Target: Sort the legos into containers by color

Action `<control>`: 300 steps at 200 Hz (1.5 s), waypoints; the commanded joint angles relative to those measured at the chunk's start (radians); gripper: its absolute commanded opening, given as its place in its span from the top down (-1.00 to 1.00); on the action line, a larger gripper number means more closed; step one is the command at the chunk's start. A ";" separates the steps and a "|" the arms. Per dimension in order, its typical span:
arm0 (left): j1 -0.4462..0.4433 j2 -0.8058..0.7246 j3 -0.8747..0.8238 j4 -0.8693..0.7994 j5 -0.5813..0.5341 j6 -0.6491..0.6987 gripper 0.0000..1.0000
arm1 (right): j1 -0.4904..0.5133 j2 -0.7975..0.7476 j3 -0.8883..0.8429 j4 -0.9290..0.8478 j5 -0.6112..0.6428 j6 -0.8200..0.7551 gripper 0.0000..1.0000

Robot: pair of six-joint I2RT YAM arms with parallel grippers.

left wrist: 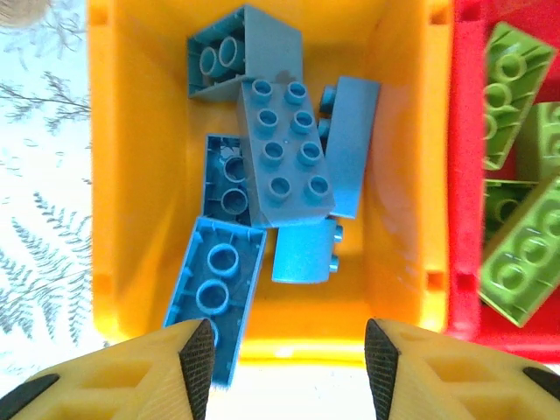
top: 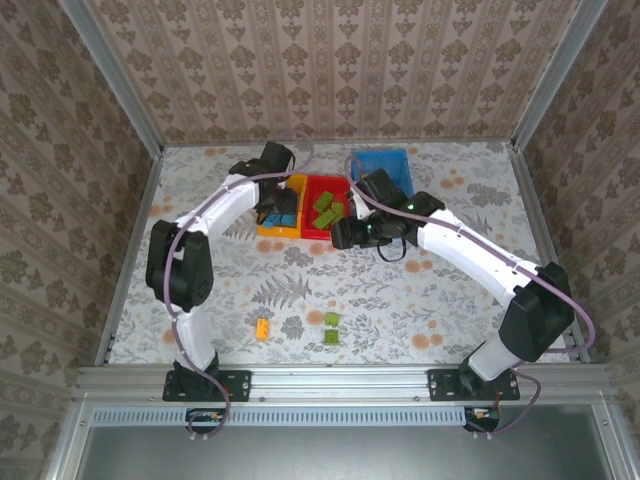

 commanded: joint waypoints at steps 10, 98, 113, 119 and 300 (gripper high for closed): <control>-0.012 -0.161 -0.057 -0.038 -0.051 -0.043 0.03 | 0.052 -0.030 -0.025 0.035 0.012 -0.055 -0.29; 0.036 -0.480 -0.456 -0.066 0.016 -0.278 0.14 | 0.272 0.055 0.008 0.079 -0.043 -0.254 -0.34; 0.041 -0.636 -0.541 -0.102 -0.018 -0.354 0.02 | 0.339 0.104 0.025 0.057 -0.034 -0.317 -0.40; 0.041 -0.700 -0.567 -0.133 -0.041 -0.380 -0.01 | 0.365 0.127 0.037 0.046 -0.028 -0.331 -0.41; 0.027 -1.421 -0.584 -0.526 -0.038 -0.201 -0.15 | 0.571 0.697 0.508 -0.113 0.136 0.522 -0.45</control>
